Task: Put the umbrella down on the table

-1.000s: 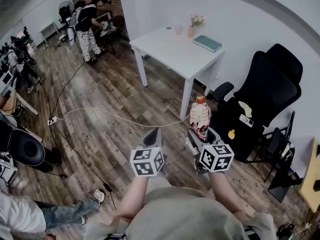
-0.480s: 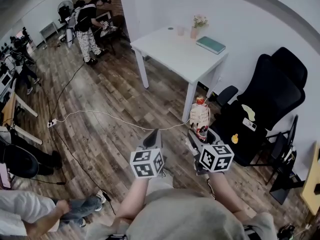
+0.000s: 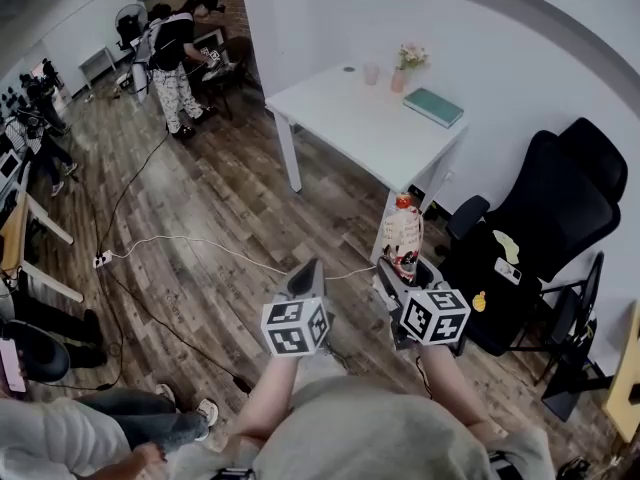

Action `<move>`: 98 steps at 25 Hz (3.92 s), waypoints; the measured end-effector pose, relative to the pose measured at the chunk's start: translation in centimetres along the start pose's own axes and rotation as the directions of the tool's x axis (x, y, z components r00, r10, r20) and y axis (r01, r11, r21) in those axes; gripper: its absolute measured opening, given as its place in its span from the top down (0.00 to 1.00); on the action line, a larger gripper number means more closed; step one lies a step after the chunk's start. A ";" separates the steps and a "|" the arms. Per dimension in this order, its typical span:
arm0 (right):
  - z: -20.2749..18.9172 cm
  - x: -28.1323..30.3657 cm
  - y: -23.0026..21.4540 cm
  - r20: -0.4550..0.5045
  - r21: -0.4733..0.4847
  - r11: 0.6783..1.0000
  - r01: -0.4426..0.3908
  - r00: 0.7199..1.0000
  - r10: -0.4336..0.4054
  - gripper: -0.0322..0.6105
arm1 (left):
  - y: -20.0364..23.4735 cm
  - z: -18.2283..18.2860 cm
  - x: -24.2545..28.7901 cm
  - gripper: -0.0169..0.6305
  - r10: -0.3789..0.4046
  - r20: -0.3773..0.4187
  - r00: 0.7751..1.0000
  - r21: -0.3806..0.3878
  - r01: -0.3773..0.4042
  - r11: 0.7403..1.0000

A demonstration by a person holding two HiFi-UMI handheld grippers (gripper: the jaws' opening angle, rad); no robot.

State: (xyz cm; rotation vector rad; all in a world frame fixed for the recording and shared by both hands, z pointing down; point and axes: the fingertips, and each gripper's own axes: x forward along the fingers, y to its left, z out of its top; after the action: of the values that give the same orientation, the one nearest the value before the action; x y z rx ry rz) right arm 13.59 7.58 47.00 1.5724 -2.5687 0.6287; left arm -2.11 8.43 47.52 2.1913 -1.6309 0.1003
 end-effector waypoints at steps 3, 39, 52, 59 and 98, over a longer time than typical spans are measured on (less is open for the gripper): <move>1.2 2.3 0.0 0.005 0.004 1.000 0.011 1.000 -0.011 0.53 | 1.2 1.5 1.7 0.96 -0.013 0.001 1.000 0.005 0.013 1.000; 8.2 28.6 -1.0 0.010 0.026 0.995 0.096 0.995 -0.096 0.53 | 17.5 11.7 21.5 0.96 -0.085 -0.034 0.996 -0.002 0.085 0.996; 8.3 31.4 -3.4 -0.016 0.017 0.992 0.122 0.992 -0.122 0.53 | 19.0 11.1 24.7 0.96 -0.073 -0.056 0.996 -0.022 0.071 0.997; 10.1 35.7 -6.6 -0.006 0.014 0.994 0.105 0.994 -0.105 0.53 | 20.1 12.2 29.4 0.96 -0.036 -0.049 0.998 -0.021 0.035 0.999; 14.7 58.8 -26.5 -0.219 -0.001 0.986 0.167 0.962 -0.163 0.53 | 22.8 19.4 52.8 0.96 0.056 -0.072 0.996 -0.043 -0.059 0.997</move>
State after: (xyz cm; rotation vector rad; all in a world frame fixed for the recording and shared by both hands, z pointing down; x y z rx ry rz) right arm 10.79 -57.70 57.18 1.6023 -2.2541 0.7612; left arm -10.28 -51.59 51.59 2.0840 -1.6419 0.1549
